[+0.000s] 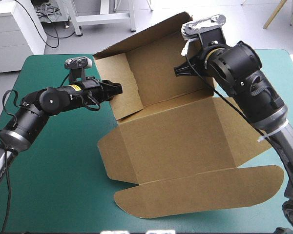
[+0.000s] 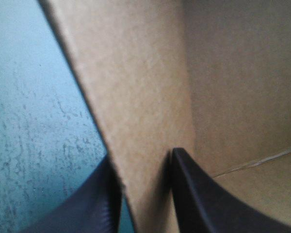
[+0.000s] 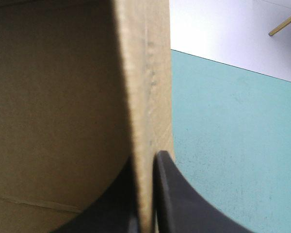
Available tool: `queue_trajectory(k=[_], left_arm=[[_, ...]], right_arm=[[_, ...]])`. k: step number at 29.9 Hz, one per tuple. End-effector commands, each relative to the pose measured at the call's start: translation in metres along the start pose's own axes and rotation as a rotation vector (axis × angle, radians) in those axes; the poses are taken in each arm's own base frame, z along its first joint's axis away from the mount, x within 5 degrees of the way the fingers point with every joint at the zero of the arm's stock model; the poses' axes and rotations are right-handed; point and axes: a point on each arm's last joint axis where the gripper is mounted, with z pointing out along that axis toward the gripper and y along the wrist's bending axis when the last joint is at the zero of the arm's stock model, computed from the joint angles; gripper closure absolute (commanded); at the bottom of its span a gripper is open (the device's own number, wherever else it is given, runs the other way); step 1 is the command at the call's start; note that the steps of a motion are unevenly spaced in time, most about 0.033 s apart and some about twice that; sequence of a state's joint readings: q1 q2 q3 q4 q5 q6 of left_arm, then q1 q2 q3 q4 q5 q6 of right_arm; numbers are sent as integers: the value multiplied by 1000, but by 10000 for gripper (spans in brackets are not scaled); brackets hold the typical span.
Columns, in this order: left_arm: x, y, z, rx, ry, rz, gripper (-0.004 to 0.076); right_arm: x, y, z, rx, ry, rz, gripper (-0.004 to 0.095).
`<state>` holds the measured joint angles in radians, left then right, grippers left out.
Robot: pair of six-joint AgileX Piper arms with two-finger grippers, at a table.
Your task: Fold the box
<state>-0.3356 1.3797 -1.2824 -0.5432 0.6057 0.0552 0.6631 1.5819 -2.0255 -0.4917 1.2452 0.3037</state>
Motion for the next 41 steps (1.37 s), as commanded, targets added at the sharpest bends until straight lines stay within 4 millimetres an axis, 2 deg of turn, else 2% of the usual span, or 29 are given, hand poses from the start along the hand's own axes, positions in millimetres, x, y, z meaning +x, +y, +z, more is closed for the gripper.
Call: queue_trajectory(k=[1,2,7,15,17,24,28,34,41], left_arm=[[-13,-20,-15,93,-102,-27,678],[-13,-20,-15,92,-102,-21,730],[-13,-23,-18,88,-82,70,734],[-21,-53,-39,-22,-15,278,734],[-20,-57,-43,-61,11,308,734],[-13,-56,-39,-87,83,299,734],[-8,-50,-35,-146,151,272,734],[5,-37,-28,-281,300,225,734],[23,-52,2,-291,370,259,734]], right_arm=[[-6,4,-29,-145,-75,69,908],[-6,4,-29,-145,-75,69,908],[-6,6,-29,-164,-69,76,908],[-2,8,-35,-221,-53,87,908],[6,5,-41,-238,-38,86,908],[62,-15,-46,-121,69,116,908],[86,-12,-42,-149,145,110,908],[103,-8,-28,-139,220,117,908],[111,-27,-8,-114,290,185,922]])
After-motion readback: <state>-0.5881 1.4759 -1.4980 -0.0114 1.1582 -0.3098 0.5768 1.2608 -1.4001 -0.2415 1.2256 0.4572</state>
